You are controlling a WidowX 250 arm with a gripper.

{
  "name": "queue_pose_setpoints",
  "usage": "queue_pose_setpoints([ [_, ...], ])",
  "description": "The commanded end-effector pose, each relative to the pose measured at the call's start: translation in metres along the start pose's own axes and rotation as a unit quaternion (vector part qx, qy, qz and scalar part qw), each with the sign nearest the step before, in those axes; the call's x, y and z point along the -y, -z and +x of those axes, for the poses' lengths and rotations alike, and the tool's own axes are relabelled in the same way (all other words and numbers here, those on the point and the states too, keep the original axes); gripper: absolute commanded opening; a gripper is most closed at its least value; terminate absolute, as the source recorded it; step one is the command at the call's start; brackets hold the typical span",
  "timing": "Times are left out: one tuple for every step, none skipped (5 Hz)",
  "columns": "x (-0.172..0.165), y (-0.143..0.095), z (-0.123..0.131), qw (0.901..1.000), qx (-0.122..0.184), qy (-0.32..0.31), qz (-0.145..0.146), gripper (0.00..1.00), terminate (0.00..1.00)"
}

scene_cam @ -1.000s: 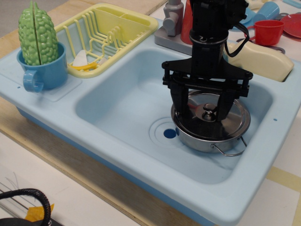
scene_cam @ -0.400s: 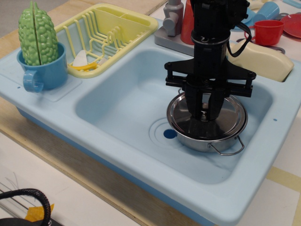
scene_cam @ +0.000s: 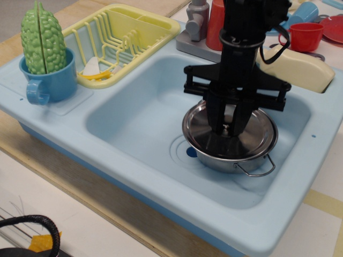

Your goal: Take lid off pot or pan

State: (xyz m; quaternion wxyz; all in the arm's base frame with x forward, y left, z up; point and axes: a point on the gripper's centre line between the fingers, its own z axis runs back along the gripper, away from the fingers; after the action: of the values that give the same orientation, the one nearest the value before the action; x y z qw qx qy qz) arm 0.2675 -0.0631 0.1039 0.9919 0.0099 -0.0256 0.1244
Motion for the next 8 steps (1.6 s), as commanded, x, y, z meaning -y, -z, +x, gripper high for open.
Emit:
queue_pose_setpoints([
  [-0.020,-0.032,0.005,0.9977,0.027,-0.056,0.027,0.00,0.00],
  [-0.044,-0.033,0.003,0.9904,0.032,-0.117,0.066,0.00,0.00],
  [-0.066,-0.029,0.008,0.9800,0.004,-0.169,0.105,0.00,0.00],
  [-0.084,-0.020,0.007,0.9710,-0.013,-0.211,0.113,0.00,0.00],
  [-0.099,-0.008,0.004,0.9613,-0.037,-0.245,0.120,0.00,0.00],
  [-0.107,0.006,0.004,0.9512,-0.069,-0.276,0.120,0.00,0.00],
  [-0.104,0.015,0.001,0.9499,-0.083,-0.279,0.113,0.00,0.00],
  [-0.098,0.023,-0.007,0.9481,-0.098,-0.284,0.104,0.00,0.00],
])
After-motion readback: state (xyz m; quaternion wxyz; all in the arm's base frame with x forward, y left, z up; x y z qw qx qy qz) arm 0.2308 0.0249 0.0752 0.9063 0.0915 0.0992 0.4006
